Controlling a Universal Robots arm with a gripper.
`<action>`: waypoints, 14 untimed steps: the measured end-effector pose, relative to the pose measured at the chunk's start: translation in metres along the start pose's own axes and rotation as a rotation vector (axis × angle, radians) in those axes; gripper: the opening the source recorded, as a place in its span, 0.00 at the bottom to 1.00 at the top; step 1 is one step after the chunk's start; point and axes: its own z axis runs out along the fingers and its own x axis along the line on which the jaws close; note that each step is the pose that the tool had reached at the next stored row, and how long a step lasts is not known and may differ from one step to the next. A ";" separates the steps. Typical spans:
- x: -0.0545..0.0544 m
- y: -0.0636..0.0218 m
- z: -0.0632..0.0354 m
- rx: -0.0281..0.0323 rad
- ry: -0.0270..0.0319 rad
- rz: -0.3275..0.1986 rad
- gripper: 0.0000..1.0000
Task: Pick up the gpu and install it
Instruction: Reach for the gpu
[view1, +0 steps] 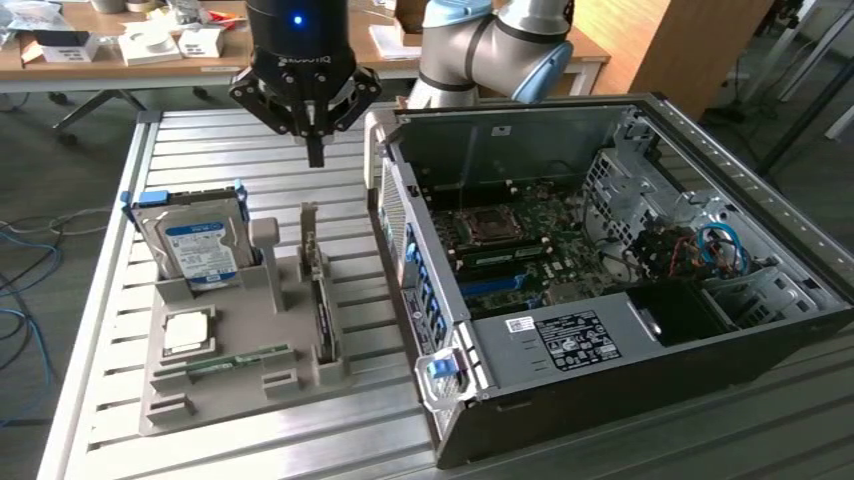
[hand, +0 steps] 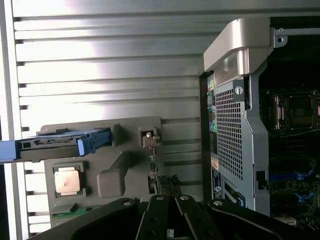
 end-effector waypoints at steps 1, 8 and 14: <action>0.000 0.0000 0.0000 0.0000 0.0000 0.000 0.11; 0.000 -0.0025 -0.0002 0.0001 0.0001 0.000 0.11; -0.001 -0.0123 -0.0006 0.0001 0.0001 0.000 0.11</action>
